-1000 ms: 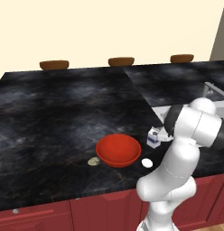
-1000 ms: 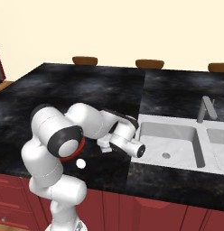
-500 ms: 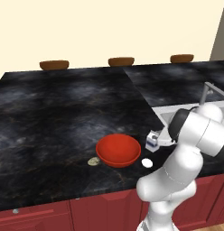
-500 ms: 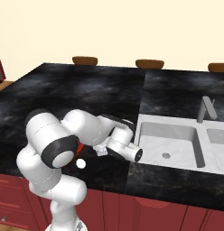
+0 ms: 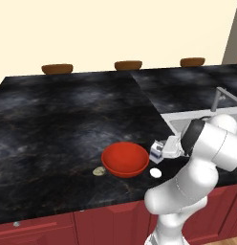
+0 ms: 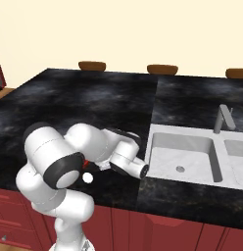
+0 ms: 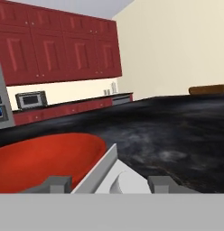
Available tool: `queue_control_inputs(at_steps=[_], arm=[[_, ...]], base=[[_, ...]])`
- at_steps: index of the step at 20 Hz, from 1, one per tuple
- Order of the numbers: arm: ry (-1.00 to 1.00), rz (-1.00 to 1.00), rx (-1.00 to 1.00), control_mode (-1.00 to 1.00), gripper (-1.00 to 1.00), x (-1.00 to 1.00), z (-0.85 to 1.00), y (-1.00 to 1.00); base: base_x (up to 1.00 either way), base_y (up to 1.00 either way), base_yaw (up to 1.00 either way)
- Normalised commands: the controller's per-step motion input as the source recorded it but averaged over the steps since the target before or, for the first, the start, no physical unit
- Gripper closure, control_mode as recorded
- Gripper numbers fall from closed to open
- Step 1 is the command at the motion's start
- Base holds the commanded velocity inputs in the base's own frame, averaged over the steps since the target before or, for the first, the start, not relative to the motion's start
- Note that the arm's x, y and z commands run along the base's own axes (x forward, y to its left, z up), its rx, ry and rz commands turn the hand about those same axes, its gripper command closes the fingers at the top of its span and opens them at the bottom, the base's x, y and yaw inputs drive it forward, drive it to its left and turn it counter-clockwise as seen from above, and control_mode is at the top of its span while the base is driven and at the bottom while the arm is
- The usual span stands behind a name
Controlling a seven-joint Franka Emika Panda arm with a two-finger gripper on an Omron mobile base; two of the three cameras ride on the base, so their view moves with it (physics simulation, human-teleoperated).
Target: Gather the eggs and milk located in the vicinity of the sink area and place them right next to the bowl.
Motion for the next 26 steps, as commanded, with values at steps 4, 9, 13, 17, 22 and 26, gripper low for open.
queue_control_inputs(at_steps=[4,9,13,17,22,26], arm=[[-0.02,0.01,0.02,-1.00,1.00,0.00,-0.15,0.08],[0.00,0.02,0.02,-1.00,1.00,0.00,-0.05,0.16],[0.00,0.03,0.01,-1.00,1.00,0.00,-0.01,0.25],[0.00,0.02,0.00,-1.00,1.00,0.00,-0.14,0.25],[0.00,0.01,0.01,-1.00,1.00,0.00,-0.17,0.11],[0.00,0.01,0.01,-1.00,1.00,-0.01,-0.16,0.10]], base=[[0.00,0.00,0.00],[0.00,0.00,0.00],[0.00,0.00,0.00],[0.00,0.00,0.00],[0.00,0.00,0.00],[0.00,0.00,0.00]])
